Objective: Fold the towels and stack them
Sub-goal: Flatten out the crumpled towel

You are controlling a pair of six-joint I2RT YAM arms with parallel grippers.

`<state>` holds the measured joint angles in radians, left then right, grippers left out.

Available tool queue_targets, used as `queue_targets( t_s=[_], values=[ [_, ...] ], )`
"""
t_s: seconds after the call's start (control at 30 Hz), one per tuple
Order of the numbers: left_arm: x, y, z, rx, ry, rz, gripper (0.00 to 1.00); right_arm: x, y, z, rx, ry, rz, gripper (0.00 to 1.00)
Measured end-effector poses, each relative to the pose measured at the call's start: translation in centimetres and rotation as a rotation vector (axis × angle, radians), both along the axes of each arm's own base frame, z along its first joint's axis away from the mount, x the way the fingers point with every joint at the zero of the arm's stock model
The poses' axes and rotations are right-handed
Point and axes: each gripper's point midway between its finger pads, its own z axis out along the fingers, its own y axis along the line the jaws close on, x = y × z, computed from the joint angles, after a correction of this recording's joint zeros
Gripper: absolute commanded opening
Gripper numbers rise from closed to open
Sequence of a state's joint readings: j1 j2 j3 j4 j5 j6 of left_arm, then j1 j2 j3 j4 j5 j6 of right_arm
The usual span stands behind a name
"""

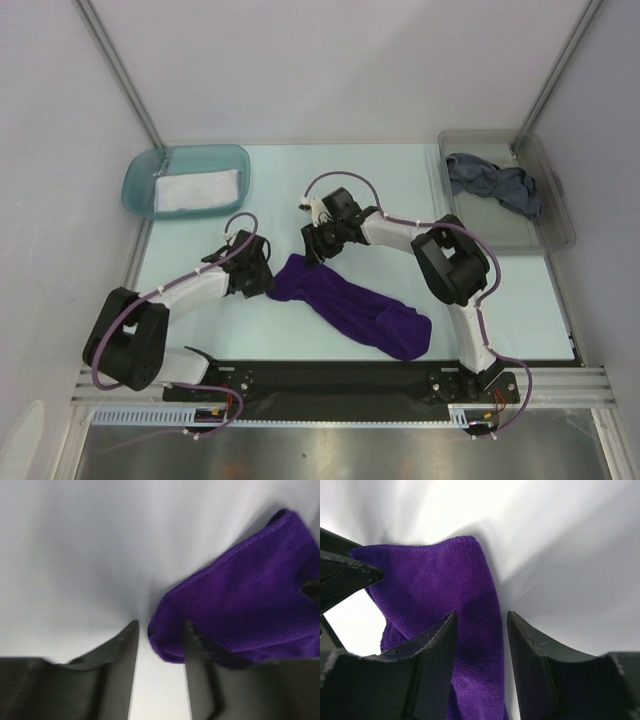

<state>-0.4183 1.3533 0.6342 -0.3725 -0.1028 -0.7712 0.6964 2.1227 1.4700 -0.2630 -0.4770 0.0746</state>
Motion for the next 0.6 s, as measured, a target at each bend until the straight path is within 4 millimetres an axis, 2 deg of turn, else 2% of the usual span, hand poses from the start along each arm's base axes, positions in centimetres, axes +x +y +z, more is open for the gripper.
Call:
queue_targets(
  t_s=[0.03, 0.1, 0.13, 0.17, 0.2, 0.27, 0.3, 0.33, 0.5, 0.53, 0.6],
  values=[
    [0.2, -0.1, -0.1, -0.003, 0.000, -0.002, 0.23, 0.0, 0.1, 0.0, 0.007, 0.003, 0.004, 0.49],
    [0.5, -0.5, -0.1, -0.019, -0.008, -0.015, 0.13, 0.0, 0.4, 0.0, 0.021, 0.009, 0.012, 0.49],
    [0.6, -0.8, -0.2, -0.030, -0.008, -0.025, 0.05, 0.0, 0.5, 0.1, 0.029, 0.010, 0.017, 0.46],
    [0.7, -1.0, -0.2, -0.036, -0.011, -0.031, 0.01, 0.0, 0.6, 0.0, 0.033, 0.011, 0.019, 0.44],
    [0.7, -1.3, -0.1, -0.049, -0.013, -0.042, 0.00, -0.1, 0.7, 0.0, 0.036, 0.016, 0.022, 0.41],
    [0.9, -1.8, 0.3, -0.071, -0.019, -0.063, 0.00, -0.2, 0.8, -0.2, 0.044, 0.028, 0.022, 0.22],
    [1.2, -2.0, 0.6, -0.078, -0.027, -0.071, 0.00, -0.1, 0.7, -0.3, 0.045, 0.035, 0.016, 0.04],
    [1.5, -2.4, 1.1, -0.090, -0.037, -0.081, 0.00, 0.0, 0.6, -0.4, 0.046, 0.040, 0.010, 0.00],
    [4.0, -4.8, 4.7, -0.183, -0.127, -0.141, 0.00, 1.5, -0.5, -0.3, 0.053, 0.056, -0.080, 0.00],
    [4.5, -5.5, 5.5, -0.211, -0.149, -0.156, 0.00, 2.0, -1.4, -0.2, 0.047, 0.051, -0.117, 0.00],
    [5.5, -7.0, 7.5, -0.276, -0.192, -0.191, 0.00, 2.7, -4.5, 0.5, 0.009, 0.037, -0.212, 0.00]
  ],
)
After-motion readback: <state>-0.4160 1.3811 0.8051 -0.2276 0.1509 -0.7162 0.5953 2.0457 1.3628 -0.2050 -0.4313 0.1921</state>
